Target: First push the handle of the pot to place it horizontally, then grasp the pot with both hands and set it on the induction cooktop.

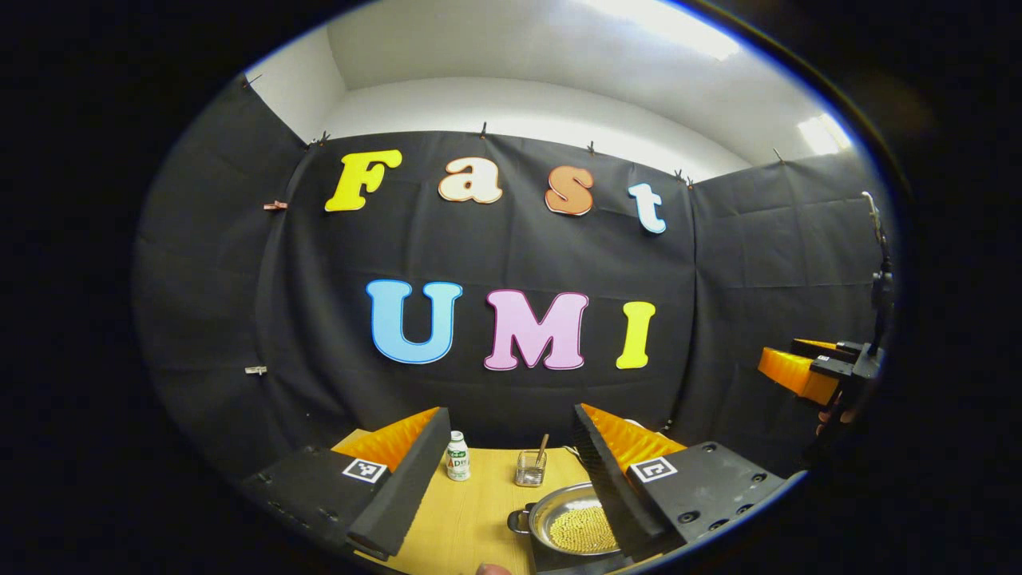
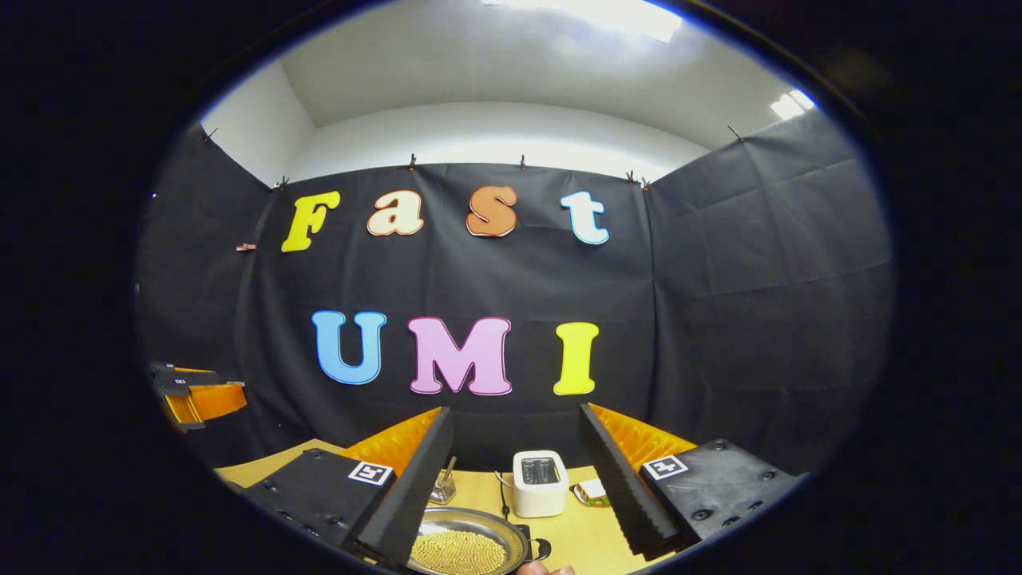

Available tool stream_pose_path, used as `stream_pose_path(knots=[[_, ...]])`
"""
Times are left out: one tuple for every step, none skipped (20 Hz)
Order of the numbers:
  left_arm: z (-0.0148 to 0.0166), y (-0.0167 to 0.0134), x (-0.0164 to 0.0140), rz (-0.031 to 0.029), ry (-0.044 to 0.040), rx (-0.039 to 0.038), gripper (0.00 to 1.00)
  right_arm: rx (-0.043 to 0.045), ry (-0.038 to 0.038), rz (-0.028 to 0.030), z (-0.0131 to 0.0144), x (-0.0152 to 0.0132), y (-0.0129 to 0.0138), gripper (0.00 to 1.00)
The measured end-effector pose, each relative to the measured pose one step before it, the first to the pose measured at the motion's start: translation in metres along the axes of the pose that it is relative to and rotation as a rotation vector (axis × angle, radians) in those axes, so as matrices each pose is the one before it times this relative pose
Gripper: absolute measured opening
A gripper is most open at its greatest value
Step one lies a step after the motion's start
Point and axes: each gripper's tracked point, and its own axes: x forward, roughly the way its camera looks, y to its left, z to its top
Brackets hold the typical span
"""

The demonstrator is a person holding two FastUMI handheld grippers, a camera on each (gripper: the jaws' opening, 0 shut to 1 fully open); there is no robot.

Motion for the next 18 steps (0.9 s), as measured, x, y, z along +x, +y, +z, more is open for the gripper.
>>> stream_pose_path(knots=[[0.00028,-0.00238,0.00052,-0.00760,-0.00073,0.00150,0.95,-0.00184,0.00652,0.00438,-0.00015,-0.00299,0.00270,0.97],[0.00083,-0.00251,0.00109,-0.00782,-0.00157,0.00222,0.95,-0.00353,0.00206,0.00153,0.00001,0.00065,0.00184,0.98],[0.00046,-0.00020,0.00036,-0.00094,-0.00248,0.00298,0.95,-0.00479,0.00055,0.00105,-0.00049,0.00092,-0.00009,0.98],[-0.00041,0.00001,0.00129,-0.00318,0.00008,0.00131,0.95,-0.00137,0.00064,-0.00177,0.00020,0.00071,0.00023,0.98],[0.00003,-0.00153,0.00038,-0.00401,0.00146,0.00149,0.95,0.00408,0.00383,-0.00024,-0.00052,0.00128,0.00185,0.98],[-0.00193,0.00007,0.00167,-0.00174,0.00140,0.00061,0.95,0.00689,0.00544,-0.00283,-0.00121,0.00040,0.00031,0.98],[-0.00146,-0.00025,0.00199,-0.00320,0.00368,-0.00029,0.95,0.00489,0.00730,-0.00132,-0.00212,0.00026,-0.00063,0.98],[-0.00161,-0.00012,0.00100,-0.00229,0.00393,-0.00153,0.95,-0.00007,0.00400,-0.00437,-0.00113,-0.00030,-0.00197,0.98],[-0.00098,-0.00158,0.00127,-0.00606,0.00370,-0.00275,0.95,-0.00313,0.00614,-0.00685,-0.00149,0.00115,-0.00159,1.00],[-0.00169,-0.00104,0.00130,-0.00400,0.00310,-0.00220,0.95,-0.00187,0.00326,-0.00336,-0.00105,0.00077,-0.00138,0.98],[-0.00149,-0.00059,0.00074,-0.00333,0.00218,-0.00088,0.95,-0.00109,0.00072,-0.00594,0.00015,0.00025,-0.00034,0.98],[-0.00128,-0.00043,0.00137,-0.00322,0.00337,-0.00070,0.95,-0.00075,0.00029,-0.00514,-0.00004,0.00057,-0.00164,0.98],[0.00008,-0.00098,0.00045,-0.00343,0.00223,-0.00136,0.95,-0.00042,0.00014,-0.00431,-0.00030,0.00012,-0.00103,0.98],[-0.00173,-0.00080,0.00032,-0.00313,0.00127,-0.00161,0.95,-0.00134,-0.00080,-0.00288,-0.00015,0.00066,-0.00077,0.98],[0.00048,-0.00070,0.00088,-0.00233,-0.00098,-0.00117,0.95,-0.00253,0.00078,-0.00241,-0.00080,0.00071,-0.00083,0.98],[0.00036,-0.00040,0.00112,-0.00100,-0.00087,0.00039,0.95,-0.00200,0.00199,-0.00274,-0.00083,0.00068,-0.00018,0.98],[0.00077,0.00018,0.00022,0.00288,-0.00106,0.00294,0.95,0.00010,0.00297,-0.00203,-0.00109,-0.00003,0.00028,0.98],[-0.00168,0.00204,0.00078,0.00139,0.00019,0.00268,0.95,0.00100,0.00331,0.00002,-0.00069,0.00015,0.00068,0.98]])
